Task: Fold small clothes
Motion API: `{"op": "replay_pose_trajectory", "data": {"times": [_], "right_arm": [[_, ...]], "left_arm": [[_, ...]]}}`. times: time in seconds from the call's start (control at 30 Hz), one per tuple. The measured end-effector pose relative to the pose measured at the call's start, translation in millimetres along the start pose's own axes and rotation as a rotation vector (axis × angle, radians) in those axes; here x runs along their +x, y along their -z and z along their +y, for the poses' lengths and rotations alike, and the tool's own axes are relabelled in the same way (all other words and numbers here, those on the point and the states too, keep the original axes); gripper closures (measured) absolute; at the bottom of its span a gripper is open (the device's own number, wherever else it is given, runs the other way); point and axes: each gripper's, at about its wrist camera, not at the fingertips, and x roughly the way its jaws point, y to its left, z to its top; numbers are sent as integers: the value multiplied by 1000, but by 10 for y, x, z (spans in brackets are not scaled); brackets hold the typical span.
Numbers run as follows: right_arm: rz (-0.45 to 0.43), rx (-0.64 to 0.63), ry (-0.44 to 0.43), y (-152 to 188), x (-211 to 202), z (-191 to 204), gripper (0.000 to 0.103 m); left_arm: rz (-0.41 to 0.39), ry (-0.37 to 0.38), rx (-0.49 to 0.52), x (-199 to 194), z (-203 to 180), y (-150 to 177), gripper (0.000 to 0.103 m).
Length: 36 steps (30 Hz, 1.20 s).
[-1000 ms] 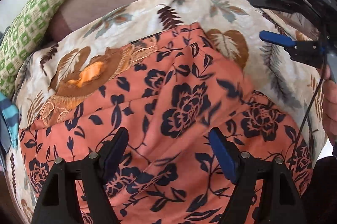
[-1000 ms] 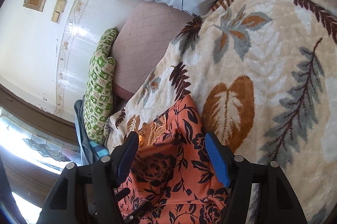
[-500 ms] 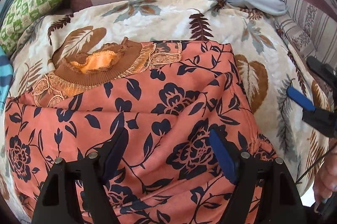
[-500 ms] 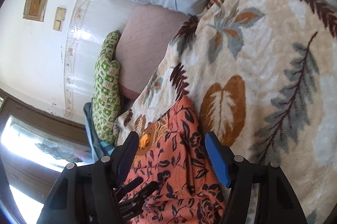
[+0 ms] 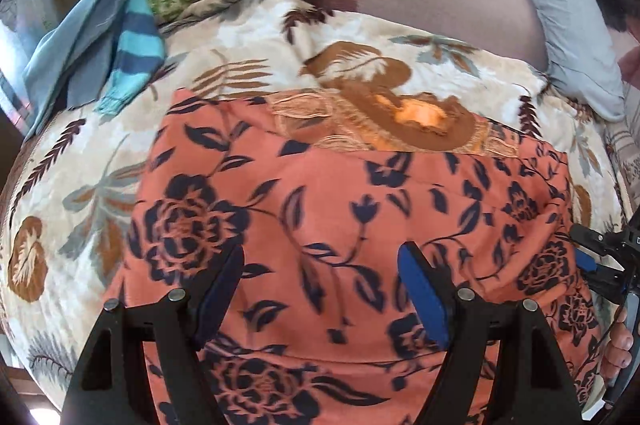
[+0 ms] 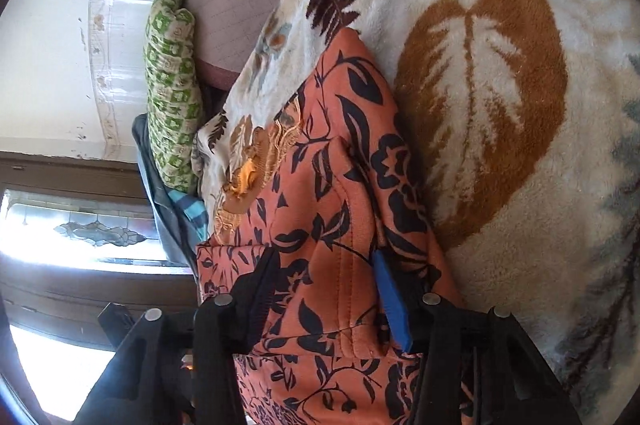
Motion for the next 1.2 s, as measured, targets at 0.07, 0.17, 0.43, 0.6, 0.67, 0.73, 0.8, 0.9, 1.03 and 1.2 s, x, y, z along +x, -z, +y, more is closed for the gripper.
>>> {"op": "replay_pose_trajectory", "data": {"times": [0.07,0.17,0.43,0.6,0.67,0.73,0.8,0.9,1.03,1.2], "right_arm": [[-12,-13,32,-8,-10,42,64],[-39,5,26,-51,-97,36,64],[-35,-66,79,-34,10,173,40],[-30,-115,91,0,84,221,43],[-19,-139,123,22,136,242,79],[-24,-174,156,59,167,291,85],[-70,-223,158,88,104,402,90],[-240,-320,111,131,-203,641,90],[-447,-439,109,231,-612,871,96],[-365,-314,304,30,-451,457,96]], "left_arm": [[7,-19,-26,37,169,37,23],[15,-56,-49,101,382,124,23],[-16,-128,72,198,418,365,22],[-78,-118,53,209,451,403,17],[-129,-121,44,185,441,470,17],[-186,-120,35,177,431,531,17],[-199,-116,23,137,439,534,17],[-190,-82,-1,121,491,507,17],[-194,-68,-23,106,513,515,17],[-207,-70,-4,71,435,525,17]]}}
